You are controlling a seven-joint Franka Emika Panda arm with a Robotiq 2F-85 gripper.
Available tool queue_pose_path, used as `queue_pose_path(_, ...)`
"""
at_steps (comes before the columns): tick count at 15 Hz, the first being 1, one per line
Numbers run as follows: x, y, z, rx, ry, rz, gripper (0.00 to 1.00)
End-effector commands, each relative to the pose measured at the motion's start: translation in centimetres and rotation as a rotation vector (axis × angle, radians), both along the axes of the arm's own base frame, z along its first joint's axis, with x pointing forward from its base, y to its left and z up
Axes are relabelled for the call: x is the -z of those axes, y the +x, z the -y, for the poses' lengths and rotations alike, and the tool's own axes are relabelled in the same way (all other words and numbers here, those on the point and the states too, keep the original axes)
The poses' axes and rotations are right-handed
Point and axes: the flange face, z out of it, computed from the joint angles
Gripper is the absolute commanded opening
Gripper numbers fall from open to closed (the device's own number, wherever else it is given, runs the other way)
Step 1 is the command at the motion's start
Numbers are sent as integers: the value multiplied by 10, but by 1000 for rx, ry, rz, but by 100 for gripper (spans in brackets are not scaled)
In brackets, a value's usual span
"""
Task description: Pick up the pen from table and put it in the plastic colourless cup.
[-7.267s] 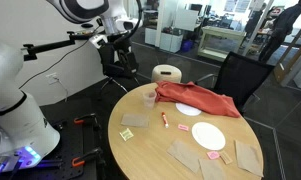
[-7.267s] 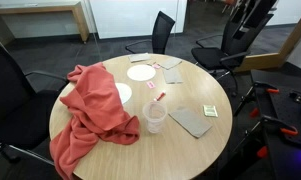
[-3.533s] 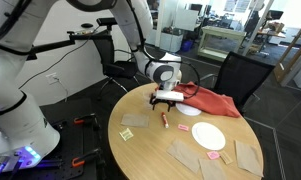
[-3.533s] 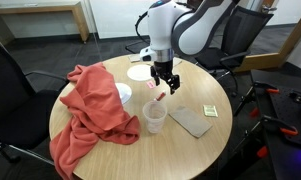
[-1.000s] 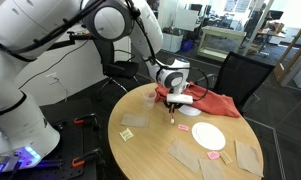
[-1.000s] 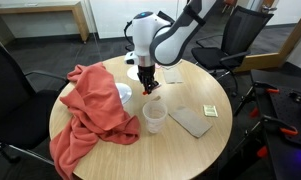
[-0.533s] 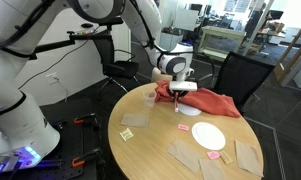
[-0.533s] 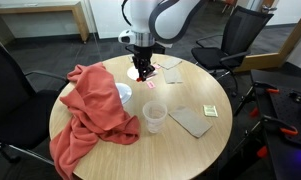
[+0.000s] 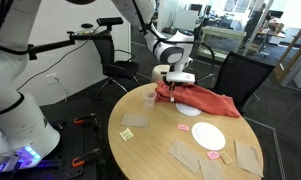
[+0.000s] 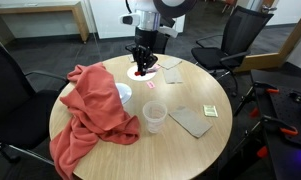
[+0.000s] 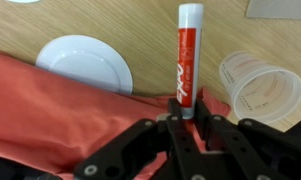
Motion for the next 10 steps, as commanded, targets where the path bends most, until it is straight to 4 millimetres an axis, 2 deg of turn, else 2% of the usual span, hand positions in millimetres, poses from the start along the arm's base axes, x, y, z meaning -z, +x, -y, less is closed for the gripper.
queue_pose_path(1,-21,-17,8,-54,76,26,5)
queue_pose_path(10,-31,-22,20,-213,347,81,5)
